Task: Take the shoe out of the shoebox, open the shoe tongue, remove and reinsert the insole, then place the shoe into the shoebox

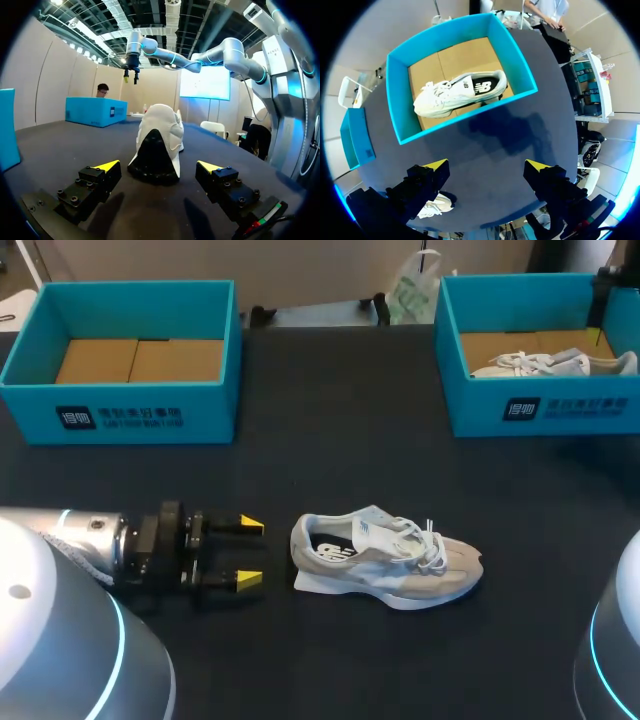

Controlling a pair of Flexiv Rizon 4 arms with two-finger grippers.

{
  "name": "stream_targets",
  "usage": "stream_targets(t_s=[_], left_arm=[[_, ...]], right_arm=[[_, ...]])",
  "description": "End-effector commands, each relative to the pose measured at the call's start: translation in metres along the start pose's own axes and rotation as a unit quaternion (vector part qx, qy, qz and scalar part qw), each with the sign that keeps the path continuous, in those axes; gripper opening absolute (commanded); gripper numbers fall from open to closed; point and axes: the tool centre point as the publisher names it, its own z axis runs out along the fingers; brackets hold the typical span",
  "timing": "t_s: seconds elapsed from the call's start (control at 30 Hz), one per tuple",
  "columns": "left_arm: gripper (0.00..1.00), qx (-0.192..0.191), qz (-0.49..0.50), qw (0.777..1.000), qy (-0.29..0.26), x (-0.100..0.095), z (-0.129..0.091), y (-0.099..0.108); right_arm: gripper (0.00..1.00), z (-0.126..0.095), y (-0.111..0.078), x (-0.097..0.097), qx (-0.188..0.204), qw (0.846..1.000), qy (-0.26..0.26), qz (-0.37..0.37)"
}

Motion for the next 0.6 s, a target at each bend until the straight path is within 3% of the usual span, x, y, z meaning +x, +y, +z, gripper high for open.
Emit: stream_targets(t_s=[0.03,0.6], left_arm=[[1.00,0.001,-0.003,1.000,0.001,-0.004,0.006,0.003],[1.00,-0.008,0.003,1.000,0.016,-0.016,0.044,0.002]], right_arm=[[1.00,0.000,-0.001,0.000,-0.001,1.000,0.000,0.000],[1.00,0.000,-0.001,0.000,-0.001,1.000,0.000,0.000]])
